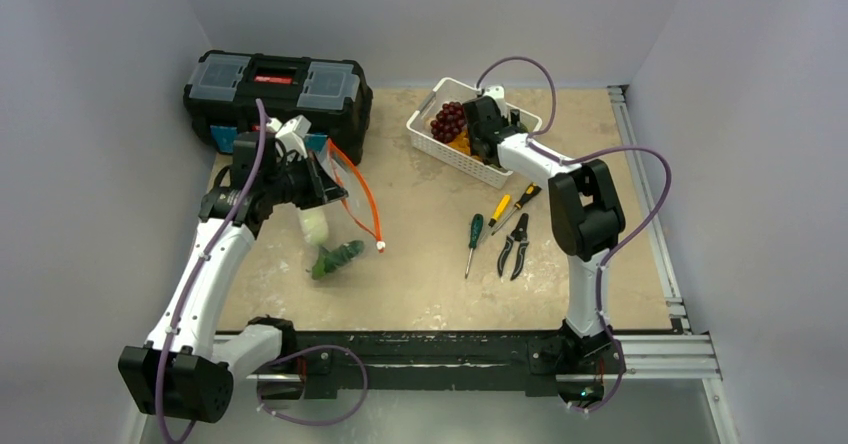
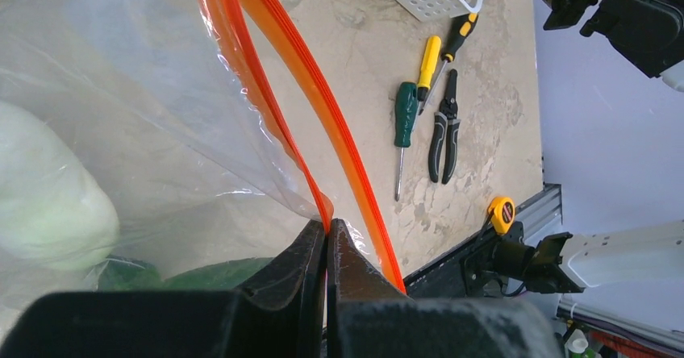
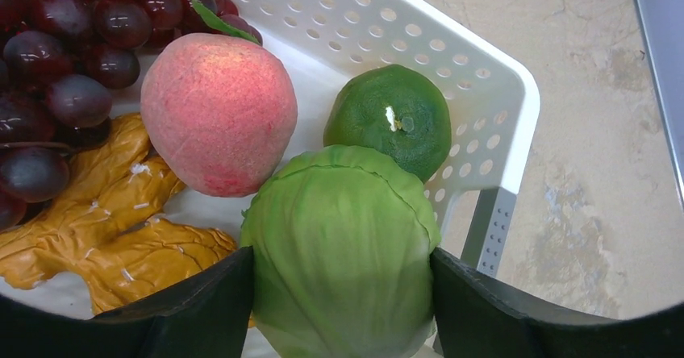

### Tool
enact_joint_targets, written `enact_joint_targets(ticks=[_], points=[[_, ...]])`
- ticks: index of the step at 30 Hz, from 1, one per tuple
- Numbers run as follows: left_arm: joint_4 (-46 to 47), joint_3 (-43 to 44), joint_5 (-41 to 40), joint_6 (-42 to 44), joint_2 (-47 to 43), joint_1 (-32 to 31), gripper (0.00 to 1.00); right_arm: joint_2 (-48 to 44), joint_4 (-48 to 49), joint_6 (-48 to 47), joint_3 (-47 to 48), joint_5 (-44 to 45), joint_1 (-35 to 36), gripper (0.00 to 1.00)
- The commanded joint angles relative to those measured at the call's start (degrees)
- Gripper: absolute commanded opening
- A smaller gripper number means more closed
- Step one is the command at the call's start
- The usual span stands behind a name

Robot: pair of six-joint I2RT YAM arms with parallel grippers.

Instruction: Place the food in the zip-top bag and seal the zipper

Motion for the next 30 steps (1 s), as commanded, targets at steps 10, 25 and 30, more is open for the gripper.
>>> enact_joint_targets(ticks=[10,25,30], points=[[2.4,0.0,2.5,1.5,0.4,-1.0,0.0,-8.6,5.4,-5.1,0.8,2.5,-0.2,0.19],[2.4,0.1,3.6,1.8,0.5,-1.6,0.0,-28.7,15.5,5.8,-9.7,-45.6,-0.1,0.0],[2.4,0.0,3.7,1.9,0.4,-1.6,0.0,-31.5,32.2,17.7,-15.7,-73.0,1.6,0.0]])
